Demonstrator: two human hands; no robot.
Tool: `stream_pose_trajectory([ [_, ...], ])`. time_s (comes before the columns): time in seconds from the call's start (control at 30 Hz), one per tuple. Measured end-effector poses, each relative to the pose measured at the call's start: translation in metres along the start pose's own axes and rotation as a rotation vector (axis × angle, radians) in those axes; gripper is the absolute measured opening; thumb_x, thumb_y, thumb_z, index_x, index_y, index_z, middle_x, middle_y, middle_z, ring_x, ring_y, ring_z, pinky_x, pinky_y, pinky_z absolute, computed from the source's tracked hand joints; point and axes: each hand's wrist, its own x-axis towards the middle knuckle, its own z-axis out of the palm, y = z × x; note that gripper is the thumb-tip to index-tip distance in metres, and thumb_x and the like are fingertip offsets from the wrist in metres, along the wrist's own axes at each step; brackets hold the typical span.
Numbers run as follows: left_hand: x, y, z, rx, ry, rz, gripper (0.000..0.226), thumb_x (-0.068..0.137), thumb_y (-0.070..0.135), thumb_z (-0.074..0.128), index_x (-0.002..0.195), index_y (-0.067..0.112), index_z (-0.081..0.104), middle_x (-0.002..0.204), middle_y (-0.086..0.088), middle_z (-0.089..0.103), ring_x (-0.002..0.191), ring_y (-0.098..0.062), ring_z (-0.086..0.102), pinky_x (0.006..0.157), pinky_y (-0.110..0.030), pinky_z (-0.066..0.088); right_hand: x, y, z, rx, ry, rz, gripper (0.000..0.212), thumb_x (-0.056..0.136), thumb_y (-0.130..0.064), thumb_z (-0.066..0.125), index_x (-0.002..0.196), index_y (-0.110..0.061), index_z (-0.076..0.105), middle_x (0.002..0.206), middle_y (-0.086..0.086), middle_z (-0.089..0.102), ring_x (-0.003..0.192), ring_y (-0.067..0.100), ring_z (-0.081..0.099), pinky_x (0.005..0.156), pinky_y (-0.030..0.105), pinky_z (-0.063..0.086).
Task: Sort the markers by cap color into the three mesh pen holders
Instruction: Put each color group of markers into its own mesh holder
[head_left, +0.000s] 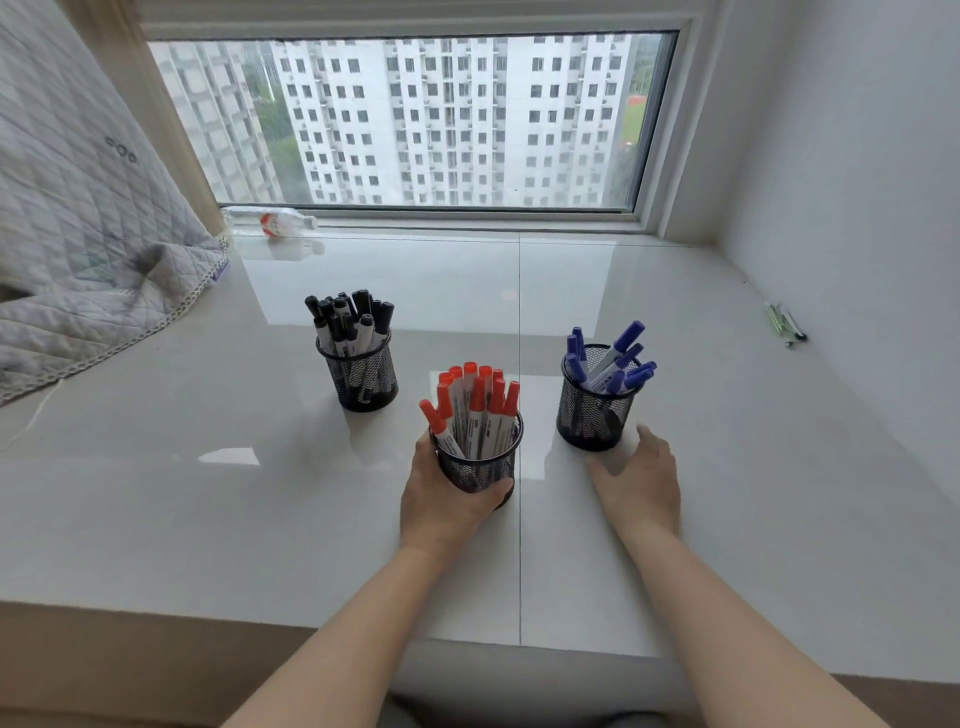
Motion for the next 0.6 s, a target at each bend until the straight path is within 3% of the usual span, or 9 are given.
stream_pose_trajectory([
  [0.27, -0.068, 0.015, 0.007, -0.015, -0.099, 0.001, 0.075, 0.047, 0.049, 0.078, 0.109, 0.047, 0.035, 0.107, 0.022, 0.054, 0.095, 0.000, 0.055, 0.081, -0.020, 0.042, -0.049, 0.008, -0.015, -0.069, 0.000, -0.039, 0.056, 0.086, -0.027, 0.058, 0.134, -0.003, 0.040, 0.139, 0.013, 0.043, 0.130, 0.027, 0.032, 0.106, 0.031, 0.025],
  [0.4, -0.091, 0.017, 0.015, 0.001, -0.108, 0.031, 0.083, 0.051, 0.044, 0.081, 0.121, 0.036, 0.038, 0.112, 0.017, 0.049, 0.106, -0.004, 0.054, 0.085, -0.020, 0.042, -0.063, 0.009, -0.029, 0.063, -0.054, -0.030, 0.041, 0.087, -0.023, 0.058, 0.124, -0.006, 0.052, 0.130, 0.011, 0.051, 0.125, 0.026, 0.040, 0.103, 0.032, 0.031],
  [0.53, -0.100, 0.024, 0.005, -0.032, -0.126, 0.064, 0.107, 0.055, 0.050, 0.082, 0.140, 0.032, 0.020, 0.124, 0.019, 0.034, 0.112, 0.002, 0.039, 0.092, -0.017, 0.032, -0.069, -0.007, -0.051, 0.246, -0.082, -0.115, 0.016, 0.088, -0.022, 0.055, 0.102, -0.016, 0.061, 0.105, -0.001, 0.061, 0.105, 0.016, 0.055, 0.086, 0.025, 0.039],
  [0.6, -0.103, 0.031, -0.004, -0.068, -0.126, 0.079, 0.106, 0.061, 0.060, 0.075, 0.142, 0.036, 0.011, 0.127, 0.020, 0.028, 0.116, 0.005, 0.032, 0.093, -0.018, 0.028, -0.070, -0.020, -0.061, 0.293, -0.084, -0.187, 0.007, 0.088, -0.021, 0.054, 0.092, -0.024, 0.060, 0.092, -0.008, 0.061, 0.090, 0.008, 0.056, 0.073, 0.017, 0.038],
])
